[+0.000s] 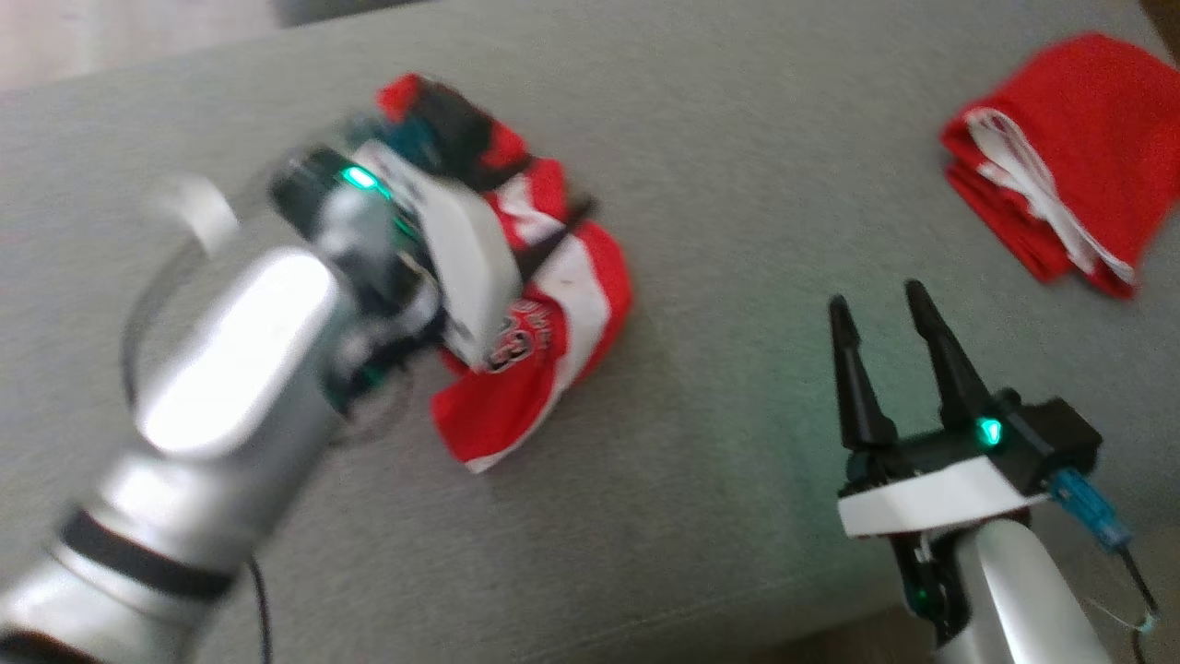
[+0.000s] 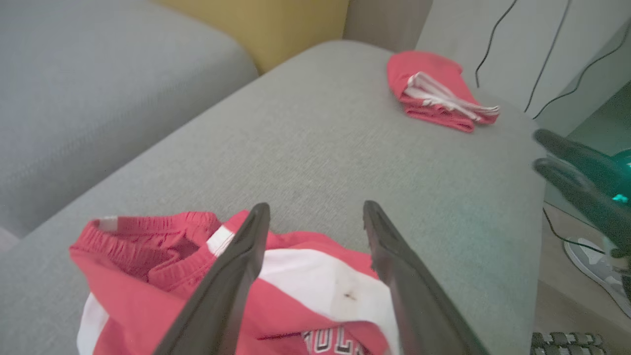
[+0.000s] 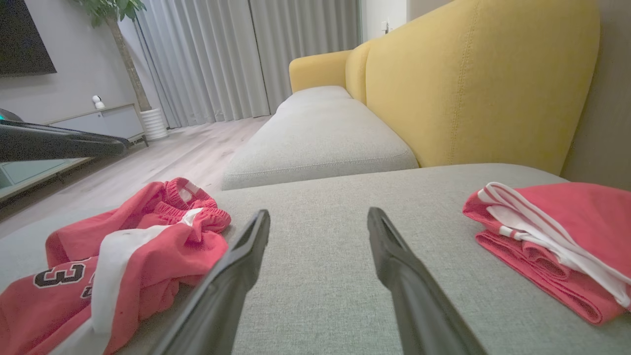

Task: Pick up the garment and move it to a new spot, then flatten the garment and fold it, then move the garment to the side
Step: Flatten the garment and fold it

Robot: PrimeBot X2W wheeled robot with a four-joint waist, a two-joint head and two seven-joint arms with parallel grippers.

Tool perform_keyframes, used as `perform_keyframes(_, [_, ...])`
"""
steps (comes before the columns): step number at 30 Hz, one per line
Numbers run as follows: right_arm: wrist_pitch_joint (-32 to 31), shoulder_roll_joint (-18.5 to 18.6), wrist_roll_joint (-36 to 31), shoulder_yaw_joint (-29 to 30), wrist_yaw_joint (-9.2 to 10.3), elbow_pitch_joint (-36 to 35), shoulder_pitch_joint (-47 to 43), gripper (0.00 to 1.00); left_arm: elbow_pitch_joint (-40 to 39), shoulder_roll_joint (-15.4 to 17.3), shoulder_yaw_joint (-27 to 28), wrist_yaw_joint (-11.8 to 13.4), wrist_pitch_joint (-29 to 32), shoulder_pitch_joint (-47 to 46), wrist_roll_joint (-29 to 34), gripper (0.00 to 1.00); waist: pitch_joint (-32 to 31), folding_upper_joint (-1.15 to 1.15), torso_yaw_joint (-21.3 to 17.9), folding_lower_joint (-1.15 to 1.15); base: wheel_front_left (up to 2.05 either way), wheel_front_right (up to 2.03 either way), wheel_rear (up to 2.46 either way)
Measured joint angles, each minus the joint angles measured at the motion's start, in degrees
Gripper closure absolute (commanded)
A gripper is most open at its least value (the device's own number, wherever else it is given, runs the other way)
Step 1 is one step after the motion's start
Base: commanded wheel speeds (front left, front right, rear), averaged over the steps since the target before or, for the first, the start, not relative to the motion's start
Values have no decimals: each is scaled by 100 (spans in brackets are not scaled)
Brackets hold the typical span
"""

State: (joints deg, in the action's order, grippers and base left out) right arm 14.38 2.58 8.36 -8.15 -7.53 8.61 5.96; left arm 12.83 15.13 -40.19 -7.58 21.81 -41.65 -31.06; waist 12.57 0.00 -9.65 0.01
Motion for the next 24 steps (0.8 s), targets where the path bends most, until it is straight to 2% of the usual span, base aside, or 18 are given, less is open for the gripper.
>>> perform_keyframes(1, [0, 2, 143, -129, 0, -1, 122, 0, 192, 271, -143, 7, 495, -412, -602, 0, 113, 0, -220, 0, 0, 0, 0])
perform_keyframes(4, [0, 1, 383, -307, 0, 0, 252, 0, 448, 769, -632, 7, 880, -1053, -749, 0, 276, 0, -552, 0, 0, 0, 0])
perform_keyframes(6, [0, 4, 514, -375, 0, 1, 287, 0, 622, 970, -957, 7, 976, -1412, -761, 0, 374, 0, -760, 0, 0, 0, 0])
perform_keyframes(11, [0, 4, 704, -534, 0, 9, 282, 0, 1053, 1229, -1792, 1, 1045, -1980, -832, 0, 612, 0, -1186, 0, 0, 0, 0])
perform_keyframes(16, [0, 2, 846, -643, 0, 3, 282, 0, 1519, 1547, -2396, 1, 1027, -2449, -834, 0, 851, 0, -1453, 0, 0, 0, 0])
perform_keyframes(24, [0, 2, 847, -661, 0, 37, 265, 0, 1842, 1853, -3011, 1, 1195, -2599, -1399, 0, 898, 0, -1510, -1, 0, 0, 0])
